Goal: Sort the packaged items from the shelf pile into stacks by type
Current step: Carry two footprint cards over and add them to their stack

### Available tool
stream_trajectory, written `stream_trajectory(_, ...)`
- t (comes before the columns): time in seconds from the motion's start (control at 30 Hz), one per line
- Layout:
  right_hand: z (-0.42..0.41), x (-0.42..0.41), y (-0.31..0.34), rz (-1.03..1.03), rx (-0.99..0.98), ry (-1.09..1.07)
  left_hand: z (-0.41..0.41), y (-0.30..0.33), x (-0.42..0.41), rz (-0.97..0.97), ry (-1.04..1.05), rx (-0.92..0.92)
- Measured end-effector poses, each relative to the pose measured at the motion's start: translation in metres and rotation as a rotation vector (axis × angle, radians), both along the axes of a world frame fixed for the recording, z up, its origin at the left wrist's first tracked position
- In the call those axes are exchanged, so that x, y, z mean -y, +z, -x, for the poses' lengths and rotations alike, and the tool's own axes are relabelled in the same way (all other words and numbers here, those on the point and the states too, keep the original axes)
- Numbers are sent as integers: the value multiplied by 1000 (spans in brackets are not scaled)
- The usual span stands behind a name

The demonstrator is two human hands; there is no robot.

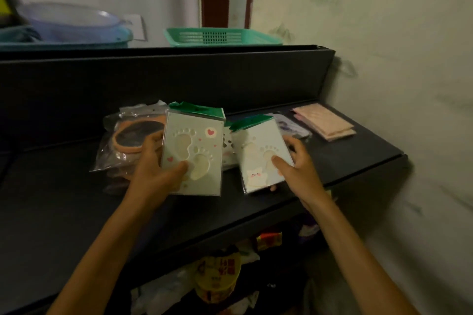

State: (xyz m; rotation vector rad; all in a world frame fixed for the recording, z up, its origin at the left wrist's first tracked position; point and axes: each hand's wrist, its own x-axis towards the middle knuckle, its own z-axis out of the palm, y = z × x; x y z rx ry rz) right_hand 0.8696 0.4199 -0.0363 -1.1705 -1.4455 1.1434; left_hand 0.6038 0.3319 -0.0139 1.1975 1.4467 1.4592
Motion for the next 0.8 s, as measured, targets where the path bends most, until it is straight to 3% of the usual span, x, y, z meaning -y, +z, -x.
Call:
stream_trajectory(0.33,59,-65,2,29,64,239,5,21,8,-106,210,-58)
stream_trajectory(0.67,59,-68,7,-382,791,70,9,25,-15,-68,183,-76)
stream_trajectory(0.8,46,-76,17,-520,892,97,-5,24,-32,-69,118,-53)
